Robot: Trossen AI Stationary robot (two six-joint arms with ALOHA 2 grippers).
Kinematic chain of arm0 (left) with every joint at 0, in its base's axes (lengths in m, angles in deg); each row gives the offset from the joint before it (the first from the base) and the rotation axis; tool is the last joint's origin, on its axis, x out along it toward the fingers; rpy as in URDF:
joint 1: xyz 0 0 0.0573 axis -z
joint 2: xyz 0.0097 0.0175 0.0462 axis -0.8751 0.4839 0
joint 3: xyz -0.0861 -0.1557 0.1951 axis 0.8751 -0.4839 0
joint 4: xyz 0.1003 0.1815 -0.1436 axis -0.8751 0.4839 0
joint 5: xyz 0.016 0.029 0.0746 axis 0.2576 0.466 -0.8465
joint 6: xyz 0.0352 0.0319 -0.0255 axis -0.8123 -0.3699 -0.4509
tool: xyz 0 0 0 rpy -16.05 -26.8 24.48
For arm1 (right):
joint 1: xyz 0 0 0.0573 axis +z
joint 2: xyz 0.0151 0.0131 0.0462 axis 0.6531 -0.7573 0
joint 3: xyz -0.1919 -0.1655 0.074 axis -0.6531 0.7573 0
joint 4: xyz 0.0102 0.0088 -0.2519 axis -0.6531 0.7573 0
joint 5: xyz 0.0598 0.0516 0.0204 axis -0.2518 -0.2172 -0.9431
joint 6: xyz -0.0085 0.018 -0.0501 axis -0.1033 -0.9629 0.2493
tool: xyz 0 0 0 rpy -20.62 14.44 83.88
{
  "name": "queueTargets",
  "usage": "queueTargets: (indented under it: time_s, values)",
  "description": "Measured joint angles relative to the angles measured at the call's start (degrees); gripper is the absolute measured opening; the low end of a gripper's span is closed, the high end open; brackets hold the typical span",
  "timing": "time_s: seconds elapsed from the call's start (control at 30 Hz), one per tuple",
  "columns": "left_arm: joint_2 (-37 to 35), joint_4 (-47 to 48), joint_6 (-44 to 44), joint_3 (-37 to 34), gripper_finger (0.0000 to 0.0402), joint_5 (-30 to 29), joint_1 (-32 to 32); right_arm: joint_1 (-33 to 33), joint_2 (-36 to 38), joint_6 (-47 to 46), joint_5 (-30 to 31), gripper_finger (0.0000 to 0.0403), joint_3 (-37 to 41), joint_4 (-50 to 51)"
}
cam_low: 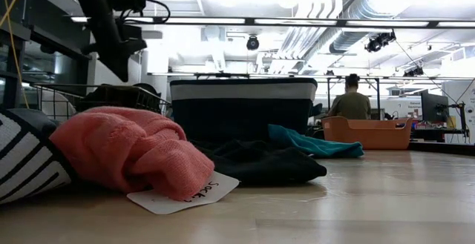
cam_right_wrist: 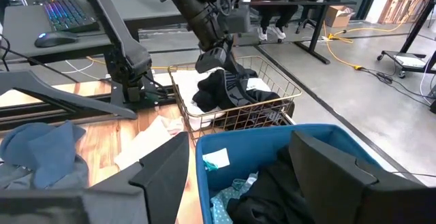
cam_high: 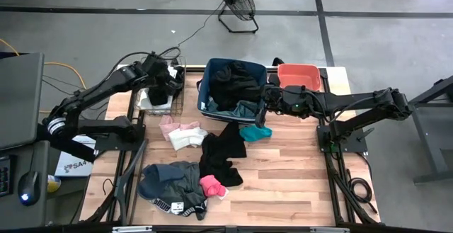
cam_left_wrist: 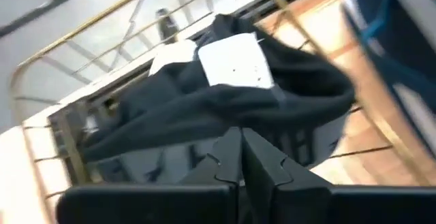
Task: Pick & Place Cloths
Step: Put the right black underwear into the wire basket
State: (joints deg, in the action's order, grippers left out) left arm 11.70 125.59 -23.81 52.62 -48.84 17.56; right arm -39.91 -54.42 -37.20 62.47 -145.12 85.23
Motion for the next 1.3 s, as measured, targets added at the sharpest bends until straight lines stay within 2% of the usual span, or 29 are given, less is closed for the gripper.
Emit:
queueTargets:
  time_s: [0.13,0.3,0.57,0.7,0.87,1.13,1.3]
  values:
    - [2.0,-2.9,-0.2,0.0,0.0003,3.0,0.0,0.0,0.0,0.0,0.0,0.0245,0.0,0.1]
    - [6.5,-3.1,-0.2,0.0,0.0001,2.8,0.0,0.0,0.0,0.0,0.0,0.0245,0.0,0.5]
    - [12.7,-1.1,0.1,0.0,0.0000,-3.0,0.0,0.0,0.0,-1.3,0.0,0.0245,0.0,2.5]
    - [14.5,-0.4,0.3,0.0,0.0000,-3.3,0.0,0.0,0.0,-1.4,0.0,0.0245,0.0,2.8]
    - [15.9,0.6,1.1,-0.2,0.0000,-3.2,0.0,0.0,0.0,-1.5,0.0,0.0245,0.0,2.8]
    - [15.9,-0.7,1.2,-5.0,0.0000,-3.1,0.0,0.0,0.0,-1.5,0.0,0.0245,0.0,2.8]
    - [15.4,-2.4,0.0,-4.9,0.0000,-3.1,0.0,0.0,0.0,-1.5,0.0,0.0245,0.0,2.8]
